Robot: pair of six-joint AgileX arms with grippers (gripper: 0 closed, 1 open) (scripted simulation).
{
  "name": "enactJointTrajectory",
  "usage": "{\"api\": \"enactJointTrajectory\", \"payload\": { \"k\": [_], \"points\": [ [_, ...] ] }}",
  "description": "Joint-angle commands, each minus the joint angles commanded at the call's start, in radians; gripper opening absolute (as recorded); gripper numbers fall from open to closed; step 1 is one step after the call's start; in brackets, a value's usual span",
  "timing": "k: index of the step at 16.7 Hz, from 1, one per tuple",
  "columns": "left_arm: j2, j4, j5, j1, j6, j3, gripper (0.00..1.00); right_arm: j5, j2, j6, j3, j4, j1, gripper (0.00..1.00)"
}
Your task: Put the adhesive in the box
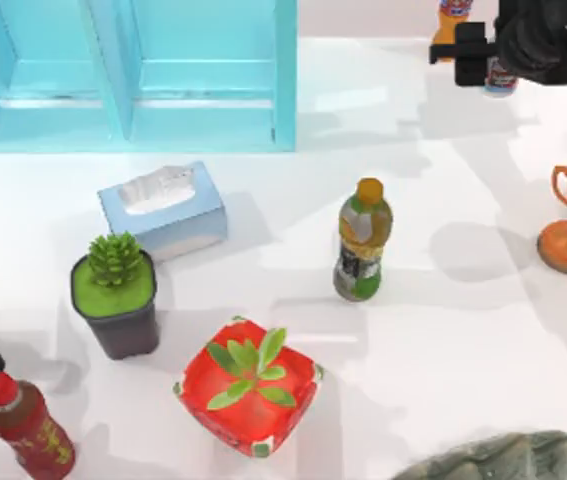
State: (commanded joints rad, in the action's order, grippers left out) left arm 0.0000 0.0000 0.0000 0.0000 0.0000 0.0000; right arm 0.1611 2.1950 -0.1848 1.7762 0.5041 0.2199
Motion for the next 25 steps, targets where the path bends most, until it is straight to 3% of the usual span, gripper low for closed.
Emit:
{"api": "enactJointTrajectory", "payload": {
  "k": [4, 10, 15, 18, 25],
  "points": [
    [0.0, 0.0, 0.0, 0.0, 0.0, 0.0, 1.0, -0.11, -0.153, 0.122, -0.148, 0.004, -0.153, 0.0],
    [0.0, 0.0, 0.0, 0.0, 0.0, 0.0, 1.0, -0.356, -0.571, 0.426, -0.551, 0.017, -0.565, 0.0],
    [0.0, 0.0, 0.0, 0.0, 0.0, 0.0, 1.0, -0.51, -0.842, 0.647, -0.862, 0.035, -0.82, 0.0],
    [0.0, 0.0, 0.0, 0.0, 0.0, 0.0, 1.0, -0.547, -0.911, 0.705, -0.935, 0.04, -0.884, 0.0],
    [0.0, 0.0, 0.0, 0.0, 0.0, 0.0, 1.0, -0.529, -0.878, 0.696, -0.957, 0.018, -0.879, 0.0]
  ]
}}
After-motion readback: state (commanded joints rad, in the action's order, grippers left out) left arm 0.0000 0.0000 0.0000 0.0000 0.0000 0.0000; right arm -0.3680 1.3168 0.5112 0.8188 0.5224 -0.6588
